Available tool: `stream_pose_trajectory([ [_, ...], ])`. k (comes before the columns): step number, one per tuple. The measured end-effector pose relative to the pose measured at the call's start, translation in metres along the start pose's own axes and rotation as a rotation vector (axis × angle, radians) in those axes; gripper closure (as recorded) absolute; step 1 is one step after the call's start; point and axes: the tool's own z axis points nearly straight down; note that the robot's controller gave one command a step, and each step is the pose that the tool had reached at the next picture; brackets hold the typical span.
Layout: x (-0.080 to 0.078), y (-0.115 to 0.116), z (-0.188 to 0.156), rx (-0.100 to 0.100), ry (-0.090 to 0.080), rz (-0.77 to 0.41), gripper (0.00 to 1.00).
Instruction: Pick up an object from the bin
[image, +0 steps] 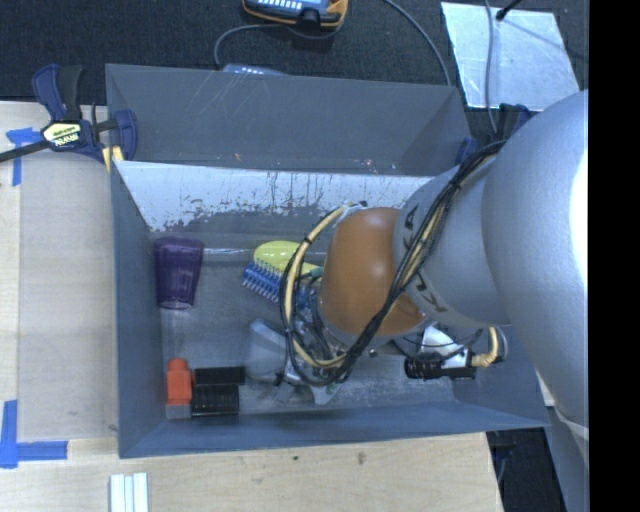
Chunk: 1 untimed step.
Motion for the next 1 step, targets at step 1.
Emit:
stream_pose_trajectory([
  [1,0.0011,-0.0011,-0.0097,0.003,0.005,0.001,1.0],
])
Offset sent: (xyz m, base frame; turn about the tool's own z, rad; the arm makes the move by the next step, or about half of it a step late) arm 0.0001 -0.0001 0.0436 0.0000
